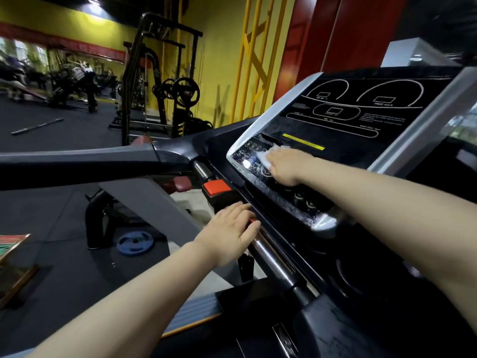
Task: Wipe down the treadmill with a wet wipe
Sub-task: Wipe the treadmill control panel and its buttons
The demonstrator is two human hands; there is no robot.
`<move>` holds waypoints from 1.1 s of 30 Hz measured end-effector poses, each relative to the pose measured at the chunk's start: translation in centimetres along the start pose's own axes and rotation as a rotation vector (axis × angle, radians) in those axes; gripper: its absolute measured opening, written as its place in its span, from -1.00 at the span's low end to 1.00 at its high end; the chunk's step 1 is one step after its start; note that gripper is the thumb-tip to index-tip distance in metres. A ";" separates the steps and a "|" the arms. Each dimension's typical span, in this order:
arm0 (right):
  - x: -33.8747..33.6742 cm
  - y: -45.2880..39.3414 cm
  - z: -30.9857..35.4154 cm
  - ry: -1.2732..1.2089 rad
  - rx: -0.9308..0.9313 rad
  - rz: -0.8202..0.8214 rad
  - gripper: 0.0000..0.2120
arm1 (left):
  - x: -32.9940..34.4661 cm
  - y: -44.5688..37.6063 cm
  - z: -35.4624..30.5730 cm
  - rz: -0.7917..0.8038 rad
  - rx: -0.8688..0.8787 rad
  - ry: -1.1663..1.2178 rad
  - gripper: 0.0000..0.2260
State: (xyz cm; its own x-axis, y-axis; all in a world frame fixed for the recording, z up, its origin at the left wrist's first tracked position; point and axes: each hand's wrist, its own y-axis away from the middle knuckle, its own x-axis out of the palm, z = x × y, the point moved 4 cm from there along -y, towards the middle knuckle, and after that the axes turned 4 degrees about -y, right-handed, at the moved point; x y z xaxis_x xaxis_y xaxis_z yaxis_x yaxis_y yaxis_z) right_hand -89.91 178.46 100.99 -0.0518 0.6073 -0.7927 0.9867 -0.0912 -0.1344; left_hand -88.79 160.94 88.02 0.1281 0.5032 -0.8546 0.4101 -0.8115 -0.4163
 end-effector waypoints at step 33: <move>-4.8 21.5 -3.4 -0.159 -0.109 -0.066 -0.63 | -2.6 -0.9 -8.4 -0.017 0.105 0.164 -0.51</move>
State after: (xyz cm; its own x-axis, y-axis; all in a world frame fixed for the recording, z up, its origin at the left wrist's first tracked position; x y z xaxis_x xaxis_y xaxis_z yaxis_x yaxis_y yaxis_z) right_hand -67.96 176.29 103.99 -0.1322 0.4762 -0.8693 0.9907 0.0356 -0.1312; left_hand -81.95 162.87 93.27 0.2709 0.5516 -0.7889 0.3177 -0.8248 -0.4677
